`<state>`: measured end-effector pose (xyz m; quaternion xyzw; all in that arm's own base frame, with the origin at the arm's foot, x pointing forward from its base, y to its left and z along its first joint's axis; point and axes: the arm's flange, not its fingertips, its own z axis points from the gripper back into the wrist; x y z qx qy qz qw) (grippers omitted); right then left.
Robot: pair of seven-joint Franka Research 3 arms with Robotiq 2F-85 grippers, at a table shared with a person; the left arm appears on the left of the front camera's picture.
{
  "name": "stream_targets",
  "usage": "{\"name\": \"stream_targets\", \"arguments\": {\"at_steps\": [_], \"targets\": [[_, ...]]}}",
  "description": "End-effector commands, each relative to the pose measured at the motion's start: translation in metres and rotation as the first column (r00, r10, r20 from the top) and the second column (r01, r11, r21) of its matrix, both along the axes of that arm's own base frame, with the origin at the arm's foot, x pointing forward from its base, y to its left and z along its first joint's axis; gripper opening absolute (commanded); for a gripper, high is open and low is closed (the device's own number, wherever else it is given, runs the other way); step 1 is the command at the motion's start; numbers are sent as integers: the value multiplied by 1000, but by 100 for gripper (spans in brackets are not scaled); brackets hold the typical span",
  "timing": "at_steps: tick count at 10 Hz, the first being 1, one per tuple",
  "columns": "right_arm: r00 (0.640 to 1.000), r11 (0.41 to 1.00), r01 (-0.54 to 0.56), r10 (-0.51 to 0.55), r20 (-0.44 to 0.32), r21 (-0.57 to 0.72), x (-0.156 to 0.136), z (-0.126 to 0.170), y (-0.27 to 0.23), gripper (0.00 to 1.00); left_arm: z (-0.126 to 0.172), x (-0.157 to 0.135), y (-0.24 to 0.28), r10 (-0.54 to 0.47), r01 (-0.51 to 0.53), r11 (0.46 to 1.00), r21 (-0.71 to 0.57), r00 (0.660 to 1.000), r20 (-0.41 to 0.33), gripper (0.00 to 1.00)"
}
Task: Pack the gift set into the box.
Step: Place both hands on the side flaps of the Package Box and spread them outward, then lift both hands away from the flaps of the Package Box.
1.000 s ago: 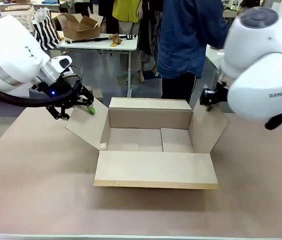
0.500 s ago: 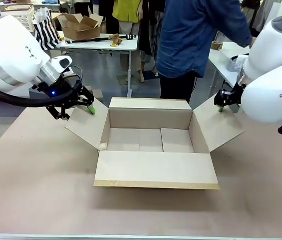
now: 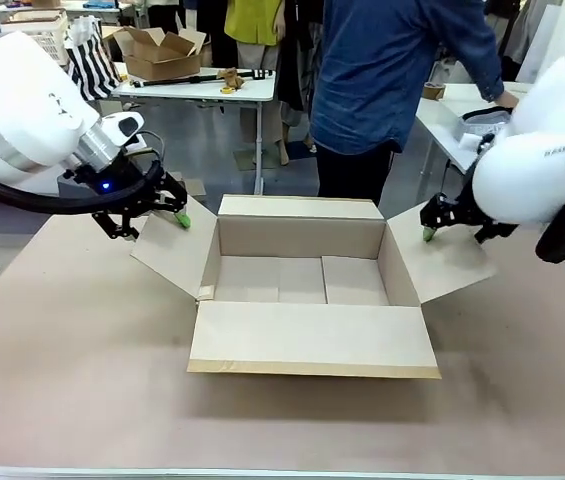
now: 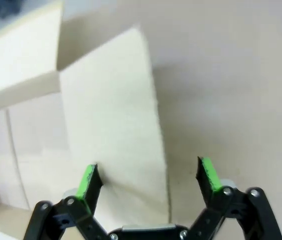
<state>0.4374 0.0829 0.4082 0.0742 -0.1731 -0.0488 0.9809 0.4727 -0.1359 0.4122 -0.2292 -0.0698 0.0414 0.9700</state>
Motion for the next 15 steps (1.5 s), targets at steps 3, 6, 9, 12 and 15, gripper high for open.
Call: {"name": "stream_targets", "arguments": {"at_steps": [3,6,9,12,15], "targets": [[999,998,-34,35,-21,56,7,-3,-7,100,2,-1,-2,12,-12,1000,18,1000,-2,100],[999,998,-34,35,-21,56,7,-3,-7,100,2,-1,-2,12,-12,1000,18,1000,-2,100],[999,998,-34,35,-21,56,7,-3,-7,100,2,-1,-2,12,-12,1000,18,1000,-2,100],[999,998,-34,35,-21,56,7,-3,-7,100,2,-1,-2,12,-12,1000,18,1000,-2,100],[999,998,-34,35,-21,56,7,-3,-7,100,2,-1,-2,12,-12,1000,18,1000,-2,100]]}}
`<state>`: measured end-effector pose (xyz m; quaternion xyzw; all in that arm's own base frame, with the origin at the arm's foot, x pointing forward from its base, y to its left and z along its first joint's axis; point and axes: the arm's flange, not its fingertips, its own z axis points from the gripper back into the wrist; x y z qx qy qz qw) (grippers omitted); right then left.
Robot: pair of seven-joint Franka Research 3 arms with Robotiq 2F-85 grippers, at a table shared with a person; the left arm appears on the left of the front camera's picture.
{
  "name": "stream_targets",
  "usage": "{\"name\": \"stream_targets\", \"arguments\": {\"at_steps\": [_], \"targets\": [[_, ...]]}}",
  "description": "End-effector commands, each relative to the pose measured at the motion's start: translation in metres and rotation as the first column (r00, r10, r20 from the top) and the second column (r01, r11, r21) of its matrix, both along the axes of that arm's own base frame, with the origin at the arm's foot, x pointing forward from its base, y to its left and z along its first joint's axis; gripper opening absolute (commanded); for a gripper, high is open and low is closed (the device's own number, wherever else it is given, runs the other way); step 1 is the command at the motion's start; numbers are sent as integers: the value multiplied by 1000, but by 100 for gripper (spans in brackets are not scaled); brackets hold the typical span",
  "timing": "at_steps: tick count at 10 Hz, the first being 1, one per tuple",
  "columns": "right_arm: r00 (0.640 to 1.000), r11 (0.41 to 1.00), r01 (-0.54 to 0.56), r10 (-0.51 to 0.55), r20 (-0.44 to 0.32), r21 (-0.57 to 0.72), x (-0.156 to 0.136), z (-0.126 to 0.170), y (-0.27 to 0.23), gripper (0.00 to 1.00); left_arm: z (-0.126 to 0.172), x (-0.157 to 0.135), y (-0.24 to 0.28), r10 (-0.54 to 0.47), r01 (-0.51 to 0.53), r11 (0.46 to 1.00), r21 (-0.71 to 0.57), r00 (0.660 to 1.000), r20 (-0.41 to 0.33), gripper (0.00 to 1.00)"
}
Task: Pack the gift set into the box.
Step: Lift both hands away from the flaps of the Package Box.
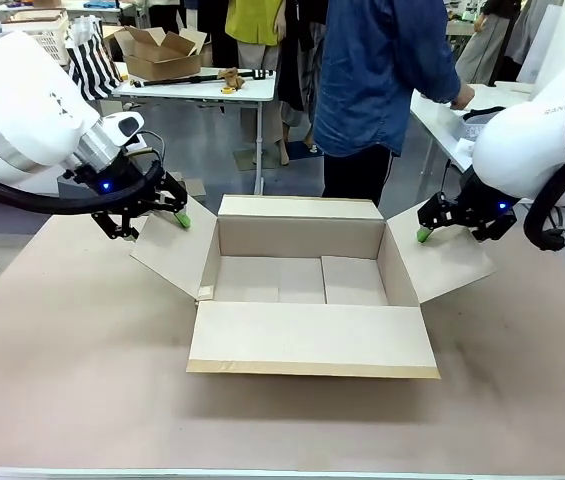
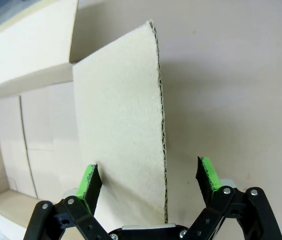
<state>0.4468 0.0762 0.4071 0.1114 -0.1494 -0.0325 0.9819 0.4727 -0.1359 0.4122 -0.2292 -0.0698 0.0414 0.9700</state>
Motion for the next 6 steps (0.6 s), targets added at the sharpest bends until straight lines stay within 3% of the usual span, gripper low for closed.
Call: {"name": "stream_targets", "arguments": {"at_steps": [1,6], "targets": [[1000,1000,15,-15,19,-13,-2,-1,0,100,2,-1,-2,12,-12,1000,18,1000,-2,100],[1000,1000,15,-15,19,-13,-2,-1,0,100,2,-1,-2,12,-12,1000,18,1000,-2,100]]}}
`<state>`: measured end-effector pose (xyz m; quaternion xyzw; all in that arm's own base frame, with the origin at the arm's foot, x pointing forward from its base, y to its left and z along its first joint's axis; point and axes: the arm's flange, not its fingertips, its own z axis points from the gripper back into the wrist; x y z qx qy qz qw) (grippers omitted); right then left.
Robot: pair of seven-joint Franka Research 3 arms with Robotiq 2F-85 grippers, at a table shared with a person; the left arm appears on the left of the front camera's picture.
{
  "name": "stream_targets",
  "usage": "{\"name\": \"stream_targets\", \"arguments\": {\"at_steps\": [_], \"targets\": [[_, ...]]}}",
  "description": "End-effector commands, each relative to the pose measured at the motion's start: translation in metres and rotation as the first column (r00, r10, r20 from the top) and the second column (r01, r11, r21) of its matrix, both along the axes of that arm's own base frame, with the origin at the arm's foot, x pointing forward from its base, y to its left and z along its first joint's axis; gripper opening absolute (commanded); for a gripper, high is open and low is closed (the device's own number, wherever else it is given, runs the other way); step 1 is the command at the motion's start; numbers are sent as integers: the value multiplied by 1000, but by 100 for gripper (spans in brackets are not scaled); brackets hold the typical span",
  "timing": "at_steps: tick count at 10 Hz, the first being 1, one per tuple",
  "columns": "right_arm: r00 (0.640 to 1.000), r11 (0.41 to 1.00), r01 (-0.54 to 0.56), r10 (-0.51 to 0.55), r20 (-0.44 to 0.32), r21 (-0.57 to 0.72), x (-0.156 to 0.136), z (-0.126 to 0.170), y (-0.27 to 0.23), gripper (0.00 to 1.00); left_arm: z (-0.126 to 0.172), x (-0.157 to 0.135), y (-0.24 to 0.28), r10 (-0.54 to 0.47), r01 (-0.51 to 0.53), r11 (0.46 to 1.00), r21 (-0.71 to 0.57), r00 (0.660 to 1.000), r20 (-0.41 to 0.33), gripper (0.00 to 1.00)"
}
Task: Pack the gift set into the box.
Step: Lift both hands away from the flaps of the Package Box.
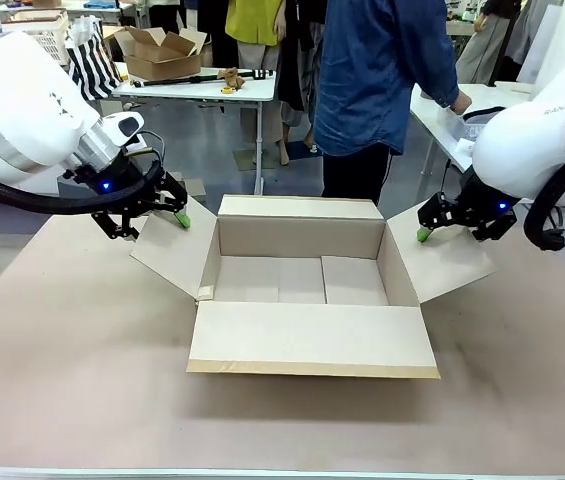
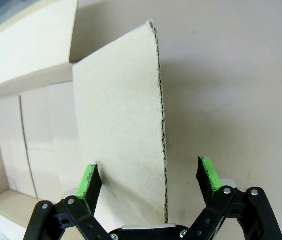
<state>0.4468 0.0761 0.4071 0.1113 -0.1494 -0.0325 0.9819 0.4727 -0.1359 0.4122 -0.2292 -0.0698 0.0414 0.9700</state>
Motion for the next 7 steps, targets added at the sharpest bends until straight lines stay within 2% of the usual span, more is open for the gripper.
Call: {"name": "stream_targets", "arguments": {"at_steps": [1,7], "targets": [[1000,1000,15,-14,19,-13,-2,-1,0,100,2,-1,-2,12,-12,1000,18,1000,-2,100],[1000,1000,15,-14,19,-13,-2,-1,0,100,2,-1,-2,12,-12,1000,18,1000,-2,100]]}}
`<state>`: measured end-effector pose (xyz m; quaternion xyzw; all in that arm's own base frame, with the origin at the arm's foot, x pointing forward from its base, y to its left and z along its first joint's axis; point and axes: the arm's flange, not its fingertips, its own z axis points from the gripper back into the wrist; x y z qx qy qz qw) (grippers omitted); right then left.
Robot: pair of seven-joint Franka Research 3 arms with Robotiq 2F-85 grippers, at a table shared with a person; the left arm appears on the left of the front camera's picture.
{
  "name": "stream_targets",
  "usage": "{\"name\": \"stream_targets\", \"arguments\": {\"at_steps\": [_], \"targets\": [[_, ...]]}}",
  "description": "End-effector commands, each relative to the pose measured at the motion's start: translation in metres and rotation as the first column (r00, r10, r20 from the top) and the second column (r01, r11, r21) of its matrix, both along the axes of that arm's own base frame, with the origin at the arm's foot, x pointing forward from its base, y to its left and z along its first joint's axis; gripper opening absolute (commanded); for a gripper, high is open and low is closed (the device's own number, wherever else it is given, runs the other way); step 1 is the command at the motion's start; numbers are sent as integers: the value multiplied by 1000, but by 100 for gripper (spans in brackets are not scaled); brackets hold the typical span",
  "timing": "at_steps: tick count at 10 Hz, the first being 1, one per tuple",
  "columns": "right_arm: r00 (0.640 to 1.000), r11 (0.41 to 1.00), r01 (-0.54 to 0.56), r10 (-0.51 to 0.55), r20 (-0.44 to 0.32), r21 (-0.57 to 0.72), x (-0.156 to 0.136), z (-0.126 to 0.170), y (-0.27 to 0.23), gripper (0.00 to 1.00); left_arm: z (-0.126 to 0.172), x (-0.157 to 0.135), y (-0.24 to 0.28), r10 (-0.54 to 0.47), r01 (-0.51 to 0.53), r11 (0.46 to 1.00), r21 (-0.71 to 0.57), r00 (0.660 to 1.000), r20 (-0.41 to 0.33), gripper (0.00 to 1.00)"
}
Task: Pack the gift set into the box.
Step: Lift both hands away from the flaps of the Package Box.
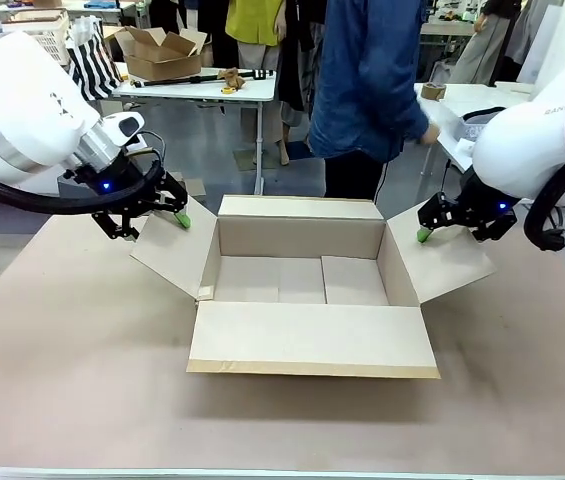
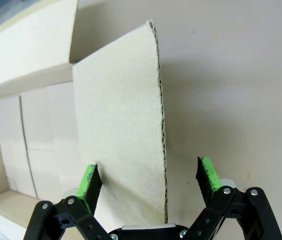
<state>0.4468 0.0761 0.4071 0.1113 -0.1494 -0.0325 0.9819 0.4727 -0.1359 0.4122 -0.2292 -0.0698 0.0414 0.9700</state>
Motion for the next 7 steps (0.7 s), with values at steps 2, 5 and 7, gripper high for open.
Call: {"name": "stream_targets", "arguments": {"at_steps": [2,5,7], "targets": [[1000,1000,15,-14,19,-13,-2,-1,0,100,2,-1,-2,12,-12,1000,18,1000,-2,100],[1000,1000,15,-14,19,-13,-2,-1,0,100,2,-1,-2,12,-12,1000,18,1000,-2,100],[1000,1000,15,-14,19,-13,-2,-1,0,100,2,-1,-2,12,-12,1000,18,1000,-2,100]]}}
